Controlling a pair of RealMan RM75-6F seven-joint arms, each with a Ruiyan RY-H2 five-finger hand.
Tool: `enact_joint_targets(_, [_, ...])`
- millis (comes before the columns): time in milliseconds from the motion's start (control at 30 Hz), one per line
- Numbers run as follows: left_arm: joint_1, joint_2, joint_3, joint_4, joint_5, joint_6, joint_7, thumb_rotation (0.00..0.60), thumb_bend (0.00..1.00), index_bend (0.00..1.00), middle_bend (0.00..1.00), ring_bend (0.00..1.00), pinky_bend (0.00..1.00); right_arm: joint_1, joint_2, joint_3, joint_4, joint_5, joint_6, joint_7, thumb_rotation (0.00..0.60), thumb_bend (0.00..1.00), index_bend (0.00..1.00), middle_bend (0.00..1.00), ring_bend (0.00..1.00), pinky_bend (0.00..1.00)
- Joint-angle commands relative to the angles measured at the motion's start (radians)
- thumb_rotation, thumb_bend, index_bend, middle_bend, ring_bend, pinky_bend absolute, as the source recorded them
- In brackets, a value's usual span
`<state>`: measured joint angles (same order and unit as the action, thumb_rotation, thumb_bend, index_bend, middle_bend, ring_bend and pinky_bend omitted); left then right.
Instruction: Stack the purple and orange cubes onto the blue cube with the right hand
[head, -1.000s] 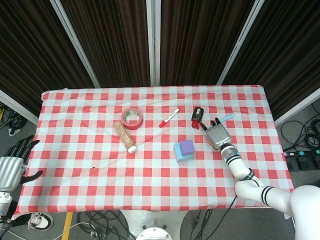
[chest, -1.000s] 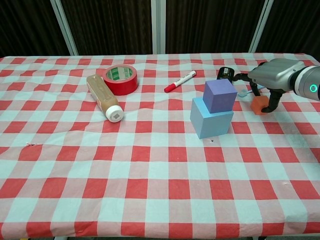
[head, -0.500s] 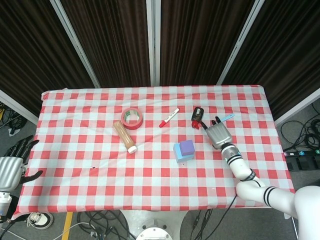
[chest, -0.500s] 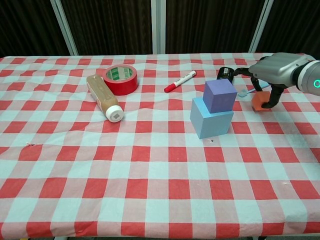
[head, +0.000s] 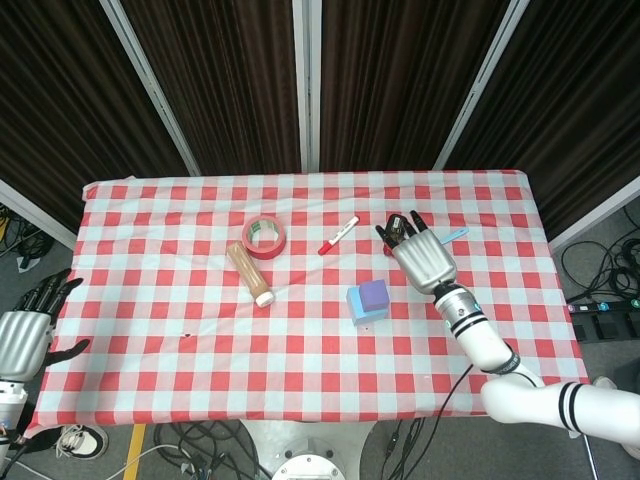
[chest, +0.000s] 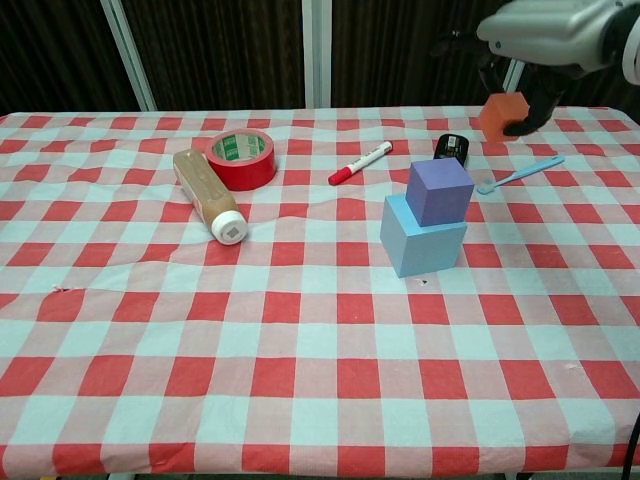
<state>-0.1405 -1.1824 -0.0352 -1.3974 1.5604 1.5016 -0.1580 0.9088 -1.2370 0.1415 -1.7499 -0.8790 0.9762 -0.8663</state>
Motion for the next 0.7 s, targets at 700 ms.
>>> enact_joint_targets(700, [0.005, 0.014, 0.001, -0.003, -0.005, 0.001, -0.041, 0.600, 0.17, 0.20, 0.18, 0.13, 0.24, 0.203, -0.034, 0.007, -0.181, 0.418, 0.083, -0.173, 0.600, 0.15, 0.00, 0.50, 0.18, 0.10])
